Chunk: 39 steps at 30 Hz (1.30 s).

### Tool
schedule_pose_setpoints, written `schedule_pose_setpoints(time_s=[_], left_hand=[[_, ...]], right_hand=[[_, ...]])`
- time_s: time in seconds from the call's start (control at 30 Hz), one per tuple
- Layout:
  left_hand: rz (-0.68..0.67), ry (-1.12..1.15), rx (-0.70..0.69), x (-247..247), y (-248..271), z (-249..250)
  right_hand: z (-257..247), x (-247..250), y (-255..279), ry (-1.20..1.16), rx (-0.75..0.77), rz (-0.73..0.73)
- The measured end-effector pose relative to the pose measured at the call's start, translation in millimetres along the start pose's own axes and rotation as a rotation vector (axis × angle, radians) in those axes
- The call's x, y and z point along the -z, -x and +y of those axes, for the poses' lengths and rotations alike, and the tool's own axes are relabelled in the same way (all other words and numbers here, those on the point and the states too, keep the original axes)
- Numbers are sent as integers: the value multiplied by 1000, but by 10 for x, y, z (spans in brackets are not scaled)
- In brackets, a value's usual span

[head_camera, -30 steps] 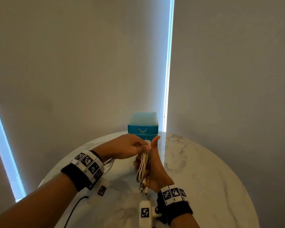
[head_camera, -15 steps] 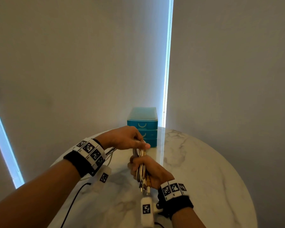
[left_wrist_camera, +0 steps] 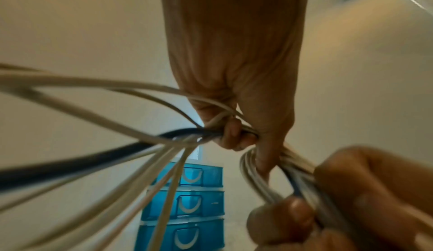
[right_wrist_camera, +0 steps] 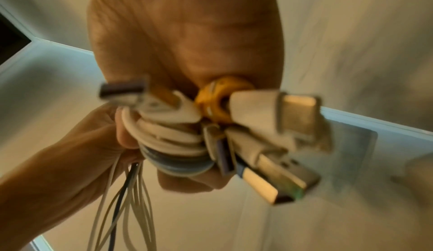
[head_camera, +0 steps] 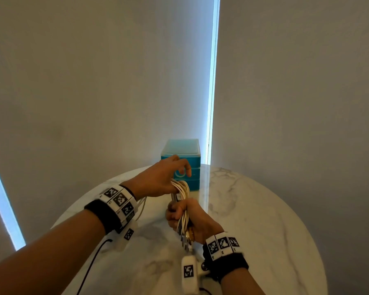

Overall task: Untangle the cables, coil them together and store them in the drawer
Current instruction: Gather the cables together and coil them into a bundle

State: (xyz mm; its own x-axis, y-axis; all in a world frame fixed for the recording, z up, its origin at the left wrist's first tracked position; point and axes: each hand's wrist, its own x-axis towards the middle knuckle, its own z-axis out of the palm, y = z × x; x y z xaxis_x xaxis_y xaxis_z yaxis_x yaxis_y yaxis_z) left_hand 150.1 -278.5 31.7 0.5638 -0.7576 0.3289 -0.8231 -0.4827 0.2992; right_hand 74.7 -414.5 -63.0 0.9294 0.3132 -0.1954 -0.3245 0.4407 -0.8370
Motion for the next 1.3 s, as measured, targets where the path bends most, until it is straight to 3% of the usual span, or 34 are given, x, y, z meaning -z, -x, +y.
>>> schedule_pose_setpoints(time_s=[0.1,0.23,0.33,0.63,0.83,0.97,1.3], left_hand=[[-26,-196,-57,-29,-58,11],[-17,-498,-206,-51,-139,114],[13,-593,-278,-44,-192,112],[77,-505,-340,-38,-268,215],[-56,-453,-272,-82,-283,257],[-48,-432,-253,-25,-278,276],[24,-446,-230,60,-264,205]], right_hand=[[8,-49,17,-69,40,-28],[-6,-68,47,56,77,21],[-48,-51,70,73,90,54],[-187,-20,87,263,287,57],[-136,54,74,436,375,94],[-155,62,53,406,427,79],[-82,-157,125,301,258,93]])
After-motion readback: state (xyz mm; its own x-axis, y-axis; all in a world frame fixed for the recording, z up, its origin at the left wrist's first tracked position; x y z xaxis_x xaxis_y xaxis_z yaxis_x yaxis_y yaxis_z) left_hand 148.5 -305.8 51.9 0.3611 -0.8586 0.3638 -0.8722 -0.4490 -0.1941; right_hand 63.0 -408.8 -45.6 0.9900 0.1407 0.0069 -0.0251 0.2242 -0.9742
